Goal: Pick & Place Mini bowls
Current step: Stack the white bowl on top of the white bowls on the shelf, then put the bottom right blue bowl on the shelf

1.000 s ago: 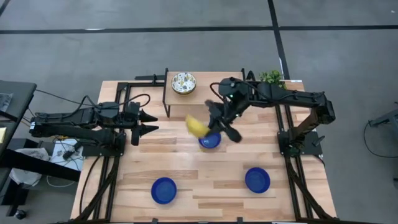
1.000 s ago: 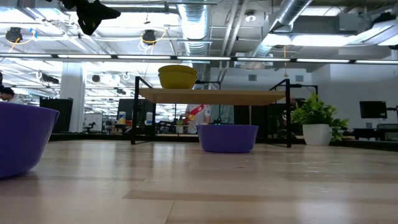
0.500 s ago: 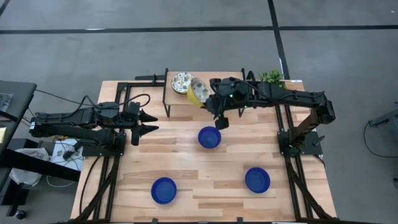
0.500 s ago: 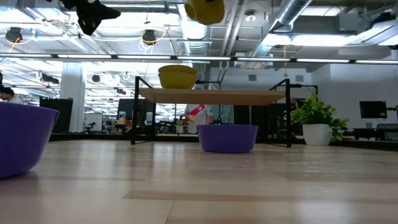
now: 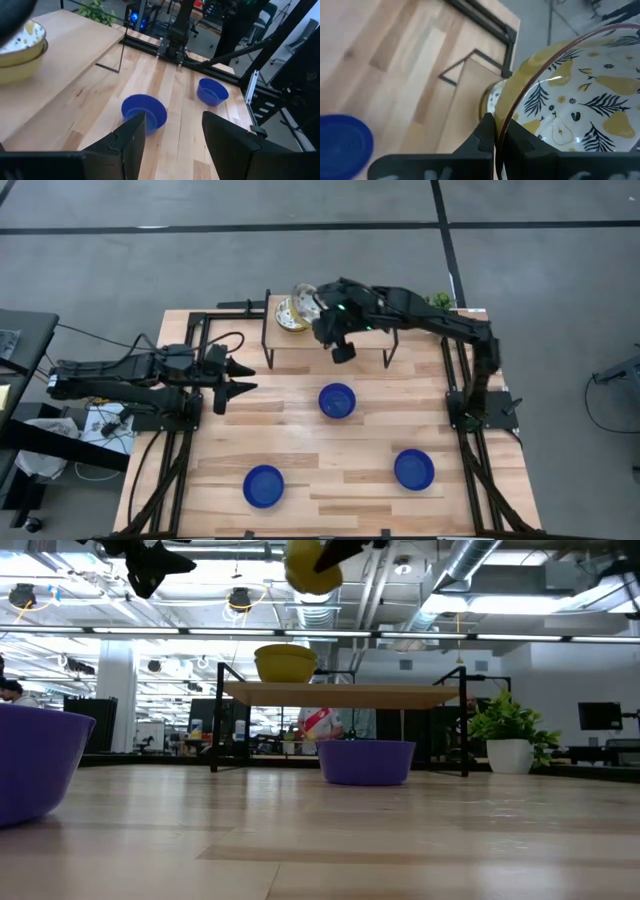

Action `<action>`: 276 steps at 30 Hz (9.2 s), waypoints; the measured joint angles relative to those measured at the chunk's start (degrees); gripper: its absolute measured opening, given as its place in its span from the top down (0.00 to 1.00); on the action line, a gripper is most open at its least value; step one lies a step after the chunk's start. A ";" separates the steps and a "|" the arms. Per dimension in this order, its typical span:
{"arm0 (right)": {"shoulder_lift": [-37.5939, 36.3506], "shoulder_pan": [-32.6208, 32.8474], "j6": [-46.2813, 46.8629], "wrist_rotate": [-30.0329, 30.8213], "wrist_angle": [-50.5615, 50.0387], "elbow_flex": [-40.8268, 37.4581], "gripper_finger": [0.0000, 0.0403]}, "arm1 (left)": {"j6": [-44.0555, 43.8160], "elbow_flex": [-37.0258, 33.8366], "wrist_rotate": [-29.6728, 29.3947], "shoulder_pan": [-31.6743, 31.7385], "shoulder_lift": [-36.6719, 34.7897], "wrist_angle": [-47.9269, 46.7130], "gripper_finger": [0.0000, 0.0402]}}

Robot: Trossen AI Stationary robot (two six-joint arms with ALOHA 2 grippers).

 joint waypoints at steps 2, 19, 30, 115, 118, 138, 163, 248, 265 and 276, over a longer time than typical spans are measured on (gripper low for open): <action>3.66 -0.96 -1.87 0.20 -3.88 6.09 1.00 | 0.00 0.00 -0.02 -0.02 0.60 0.24 0.52; 10.74 -6.06 -10.30 -4.85 -1.53 10.52 1.00 | 0.15 0.00 -0.02 0.02 3.13 1.12 0.52; 16.64 -7.16 -14.16 -3.69 -3.29 10.45 1.00 | 0.04 0.00 -0.04 0.04 3.13 1.54 0.52; 17.44 -4.29 -10.69 9.20 0.71 10.45 0.62 | 1.17 -0.04 -0.04 0.00 3.13 1.79 0.52; 17.44 -2.82 -11.53 15.18 0.71 10.45 0.61 | 1.72 -0.04 -0.04 0.02 3.13 1.80 0.52; 13.44 0.22 -4.76 25.07 1.47 10.54 0.65 | 1.73 -0.04 -0.03 0.00 3.11 1.81 0.52; 17.27 -8.96 9.79 6.78 -0.04 10.45 0.69 | 1.70 -0.04 -0.02 0.00 3.11 1.84 0.52; -20.00 56.56 92.37 -12.66 -8.57 -48.93 0.69 | 1.69 -0.04 0.00 -0.01 6.21 2.17 0.52; -7.22 63.51 87.61 -10.70 -0.73 -52.01 0.69 | 1.69 -0.04 -0.02 -0.01 6.93 3.22 0.52; -0.34 63.56 84.28 -7.82 1.76 -52.00 0.69 | 1.68 -0.04 -0.02 0.00 6.93 3.81 0.52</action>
